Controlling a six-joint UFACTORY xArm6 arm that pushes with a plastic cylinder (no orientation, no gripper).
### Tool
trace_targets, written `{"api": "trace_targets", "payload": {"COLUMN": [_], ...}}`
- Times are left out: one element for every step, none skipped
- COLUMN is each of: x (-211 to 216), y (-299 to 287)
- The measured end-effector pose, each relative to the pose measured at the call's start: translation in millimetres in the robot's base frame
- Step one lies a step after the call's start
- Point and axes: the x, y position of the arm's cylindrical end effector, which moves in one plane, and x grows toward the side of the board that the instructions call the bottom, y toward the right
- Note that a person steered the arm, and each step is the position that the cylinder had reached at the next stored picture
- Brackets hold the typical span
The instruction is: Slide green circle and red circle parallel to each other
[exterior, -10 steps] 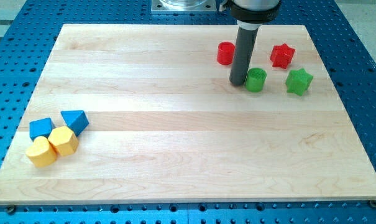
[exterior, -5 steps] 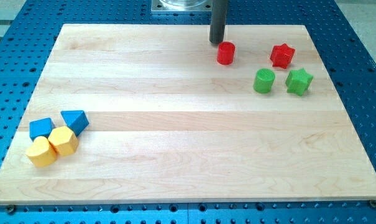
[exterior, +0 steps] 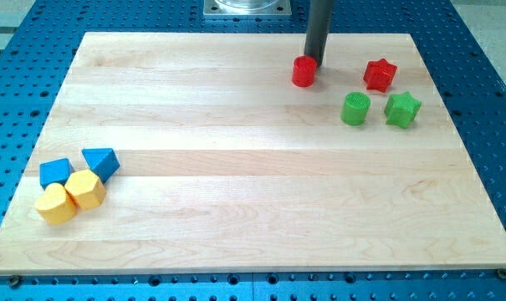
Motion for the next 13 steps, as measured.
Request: {"api": "trace_targets", "payload": {"x": [7,37,46,50,50,57,62,36,31,45,53,58,74], "y": [-49,-86,-51,-52,-51,-48,-54,-55,-20,-25,-31,-33,-33]}}
